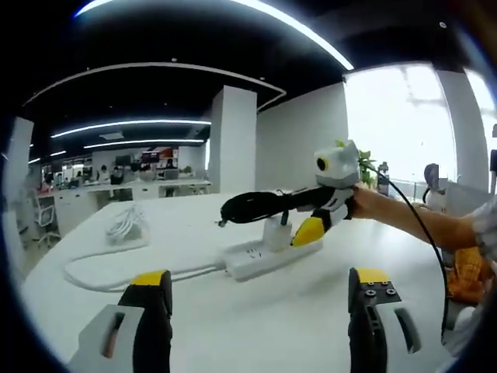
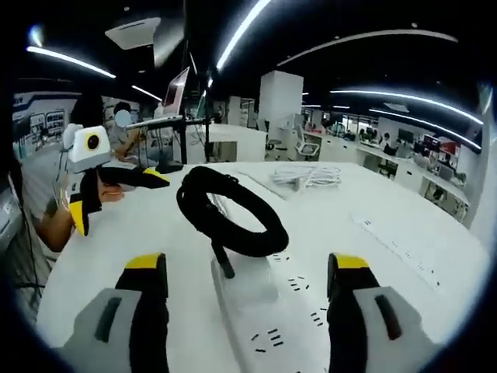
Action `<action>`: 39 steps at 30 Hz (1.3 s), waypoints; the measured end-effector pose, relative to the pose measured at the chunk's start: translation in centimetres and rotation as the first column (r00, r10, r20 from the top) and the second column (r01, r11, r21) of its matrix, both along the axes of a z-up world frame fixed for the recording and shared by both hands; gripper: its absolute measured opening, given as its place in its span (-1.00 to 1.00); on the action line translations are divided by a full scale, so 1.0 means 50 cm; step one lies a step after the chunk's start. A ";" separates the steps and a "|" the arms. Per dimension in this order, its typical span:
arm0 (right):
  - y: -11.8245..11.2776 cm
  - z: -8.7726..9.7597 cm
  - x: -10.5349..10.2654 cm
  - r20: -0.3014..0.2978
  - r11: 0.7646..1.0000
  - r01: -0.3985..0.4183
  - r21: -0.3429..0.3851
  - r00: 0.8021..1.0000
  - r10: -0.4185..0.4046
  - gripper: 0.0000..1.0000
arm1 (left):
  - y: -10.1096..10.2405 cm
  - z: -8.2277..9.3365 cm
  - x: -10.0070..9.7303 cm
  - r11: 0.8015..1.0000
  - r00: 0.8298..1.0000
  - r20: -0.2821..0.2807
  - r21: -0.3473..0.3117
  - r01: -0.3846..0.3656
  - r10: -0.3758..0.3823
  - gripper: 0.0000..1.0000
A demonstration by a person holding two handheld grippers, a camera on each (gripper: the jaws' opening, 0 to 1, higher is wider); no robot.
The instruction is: Straighten the power strip on the desk, plug the charger into it
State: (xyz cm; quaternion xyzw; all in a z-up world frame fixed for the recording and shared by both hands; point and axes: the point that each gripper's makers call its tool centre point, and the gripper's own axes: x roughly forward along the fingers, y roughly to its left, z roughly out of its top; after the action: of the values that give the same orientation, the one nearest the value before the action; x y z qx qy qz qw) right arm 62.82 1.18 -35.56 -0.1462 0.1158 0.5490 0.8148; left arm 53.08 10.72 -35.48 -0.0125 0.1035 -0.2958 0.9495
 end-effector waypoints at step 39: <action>-0.172 0.064 -0.232 0.095 0.941 0.327 0.093 0.937 -0.335 1.00 | 0.007 0.049 -0.026 0.998 1.000 0.017 0.054 -0.018 0.017 0.95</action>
State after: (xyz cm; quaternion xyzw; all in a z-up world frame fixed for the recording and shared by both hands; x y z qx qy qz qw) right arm 51.22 -7.41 -32.34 -0.1236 0.0731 0.3992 0.9056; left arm 51.76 11.05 -33.00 0.0148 0.1034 -0.2845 0.9530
